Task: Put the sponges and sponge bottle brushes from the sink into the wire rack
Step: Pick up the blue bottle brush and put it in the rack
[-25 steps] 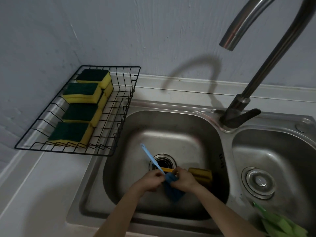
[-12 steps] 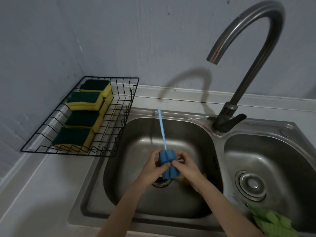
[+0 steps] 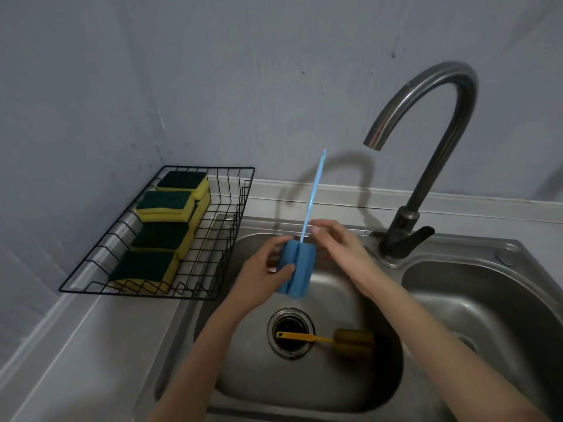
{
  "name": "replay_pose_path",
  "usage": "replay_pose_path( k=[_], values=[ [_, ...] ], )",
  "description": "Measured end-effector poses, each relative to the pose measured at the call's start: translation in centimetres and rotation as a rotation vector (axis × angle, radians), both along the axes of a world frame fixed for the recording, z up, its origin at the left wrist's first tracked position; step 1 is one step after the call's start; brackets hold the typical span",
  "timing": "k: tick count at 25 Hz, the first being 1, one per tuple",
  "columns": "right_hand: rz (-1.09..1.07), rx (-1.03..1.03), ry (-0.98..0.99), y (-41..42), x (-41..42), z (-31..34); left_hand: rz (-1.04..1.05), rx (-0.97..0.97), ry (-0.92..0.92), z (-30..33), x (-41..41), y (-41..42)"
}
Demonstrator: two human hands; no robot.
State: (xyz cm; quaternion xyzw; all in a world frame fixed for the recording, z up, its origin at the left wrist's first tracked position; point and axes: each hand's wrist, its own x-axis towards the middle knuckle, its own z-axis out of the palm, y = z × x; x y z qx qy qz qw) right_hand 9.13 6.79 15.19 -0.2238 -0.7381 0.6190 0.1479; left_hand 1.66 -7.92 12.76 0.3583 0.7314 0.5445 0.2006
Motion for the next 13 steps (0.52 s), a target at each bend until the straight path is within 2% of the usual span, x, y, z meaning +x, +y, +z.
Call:
replay_pose_path(
  k=[3,9,13],
  values=[
    [0.008,-0.032,0.055,-0.3,-2.7,2.9,-0.056,-0.034,0.100,2.2,-1.8,-1.3],
    [0.075,-0.168,0.113,-1.1,-7.9,6.3,0.014,-0.109,0.169,5.1,-6.1,-4.1],
    [0.086,-0.120,0.126,-1.2,-10.8,7.5,0.043,-0.200,0.221,6.0,-9.6,-4.9]
  ],
)
